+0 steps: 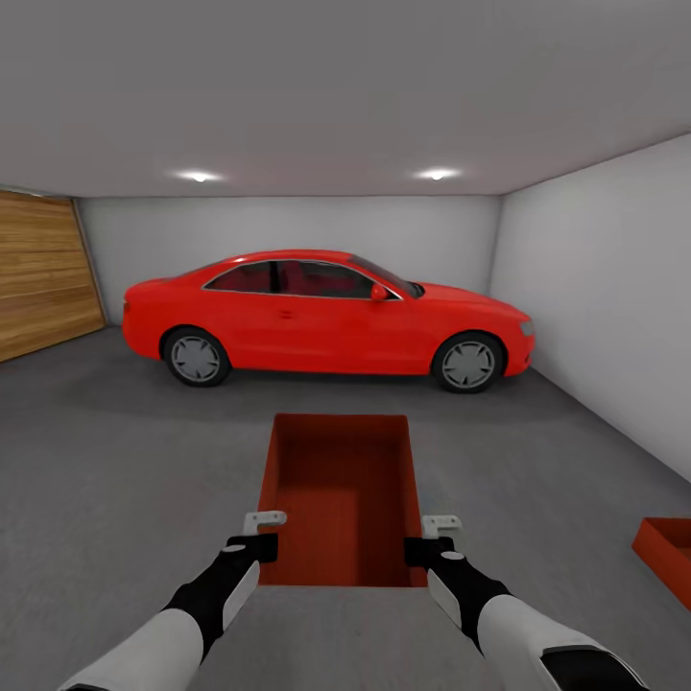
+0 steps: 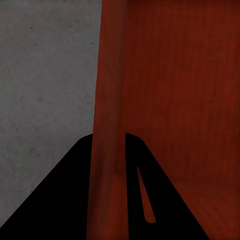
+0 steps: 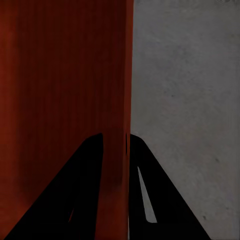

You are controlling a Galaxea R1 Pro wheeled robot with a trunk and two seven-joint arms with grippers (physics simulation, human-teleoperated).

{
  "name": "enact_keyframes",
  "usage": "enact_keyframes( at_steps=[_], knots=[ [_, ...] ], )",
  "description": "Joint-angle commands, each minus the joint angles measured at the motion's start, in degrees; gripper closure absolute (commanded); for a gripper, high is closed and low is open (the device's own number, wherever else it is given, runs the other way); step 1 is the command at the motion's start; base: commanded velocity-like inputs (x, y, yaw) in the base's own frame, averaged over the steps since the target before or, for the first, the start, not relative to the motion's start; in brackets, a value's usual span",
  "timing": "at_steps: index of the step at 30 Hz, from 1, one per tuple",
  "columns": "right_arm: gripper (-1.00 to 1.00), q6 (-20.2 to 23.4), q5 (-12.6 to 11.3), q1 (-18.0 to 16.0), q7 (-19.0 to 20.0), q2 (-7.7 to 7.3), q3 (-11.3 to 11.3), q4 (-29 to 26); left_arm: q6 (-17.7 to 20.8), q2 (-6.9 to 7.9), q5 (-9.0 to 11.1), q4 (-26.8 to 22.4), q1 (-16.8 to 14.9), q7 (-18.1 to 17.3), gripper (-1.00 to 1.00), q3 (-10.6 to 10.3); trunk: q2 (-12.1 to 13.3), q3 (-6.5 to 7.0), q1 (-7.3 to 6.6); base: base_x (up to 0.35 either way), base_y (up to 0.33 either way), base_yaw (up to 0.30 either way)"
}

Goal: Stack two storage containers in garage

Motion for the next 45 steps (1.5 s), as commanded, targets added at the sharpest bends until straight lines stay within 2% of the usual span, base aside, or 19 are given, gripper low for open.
enact_keyframes(
  at_steps=[1, 10, 45],
  knots=[
    [1.00, -0.05, 0.74, -0.02, -0.57, 0.01, -0.88, -0.21, 0.34, 0.05, 0.61, 0.01, 0.00, 0.45, 1.00, 0.20, -0.04, -0.02, 0.05, 0.322, 0.000, 0.000],
    [1.00, 0.21, 0.74, -0.02, -0.53, -0.01, -0.88, -0.21, 0.34, 0.04, 0.61, 0.01, 0.00, 0.45, 1.00, 0.20, -0.04, -0.02, 0.05, 0.322, 0.000, -0.049],
    [1.00, 0.13, 0.74, -0.02, -0.53, 0.01, -0.88, -0.21, 0.34, 0.04, 0.66, 0.01, 0.00, 0.45, 1.00, 0.20, -0.04, -0.02, 0.05, 0.322, 0.000, -0.237]
  ],
)
